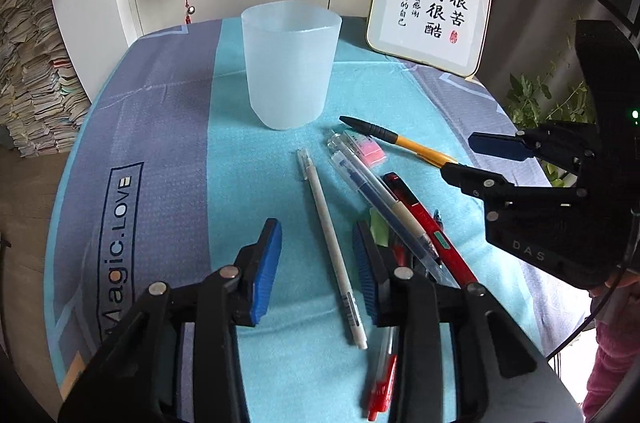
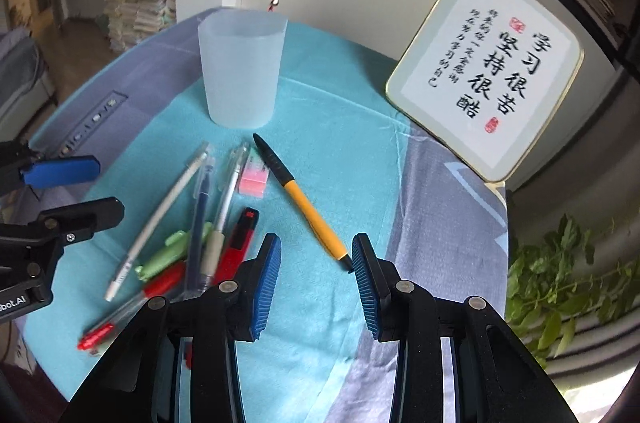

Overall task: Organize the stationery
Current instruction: 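Grasp the white gel pen with the left tool while the right tool grasps the orange-and-black pen, then carry the orange-and-black pen into the frosted cup with the right tool while the left tool lifts the white pen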

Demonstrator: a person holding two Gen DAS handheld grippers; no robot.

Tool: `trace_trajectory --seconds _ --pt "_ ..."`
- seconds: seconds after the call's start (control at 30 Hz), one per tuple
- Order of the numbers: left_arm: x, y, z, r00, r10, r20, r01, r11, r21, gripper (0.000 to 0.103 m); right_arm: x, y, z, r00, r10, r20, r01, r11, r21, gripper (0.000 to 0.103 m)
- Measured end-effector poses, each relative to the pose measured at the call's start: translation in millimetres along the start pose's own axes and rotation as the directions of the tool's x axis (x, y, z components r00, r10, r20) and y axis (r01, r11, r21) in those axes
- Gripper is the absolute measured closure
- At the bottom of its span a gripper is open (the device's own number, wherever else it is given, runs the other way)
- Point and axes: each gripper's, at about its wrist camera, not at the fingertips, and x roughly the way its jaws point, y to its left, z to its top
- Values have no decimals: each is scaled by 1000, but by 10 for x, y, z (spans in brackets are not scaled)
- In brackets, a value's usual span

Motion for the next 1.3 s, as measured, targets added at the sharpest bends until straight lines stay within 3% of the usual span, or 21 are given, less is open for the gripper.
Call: trace_trajectory --seconds 0.3,0.4,0.53,0.7,0.83,0.97,1.17,1.3 --pt "328 -13 116 997 13 -81 -13 1000 -6 80 380 -177 17 995 91 -30 -91 996 9 66" --pt "398 -57 139 995 7 -96 -7 1000 -1 88 371 -270 -52 990 142 -18 -141 989 44 66" --pt "450 -94 174 995 15 -95 -16 1000 -3 95 311 -403 -183 981 195 -1 -194 976 98 93" --pt "465 -61 200 997 17 -81 -19 1000 -23 98 -21 -499 -349 973 219 76 -229 959 168 93" --pt "240 -34 184 1000 -9 -16 9 1000 -19 98 -334 -520 -382 961 229 153 -259 940 220 93" --pt "-103 -18 217 997 -21 79 22 1000 -11 98 -585 -541 -338 956 187 227 -241 940 240 93" --pt "-526 -14 321 971 -41 236 42 999 2 98 -815 -510 -298 945 169 279 -240 940 243 93" --pt "-635 -7 361 960 -45 278 45 999 7 98 -882 -456 -276 939 170 300 -247 939 240 93"
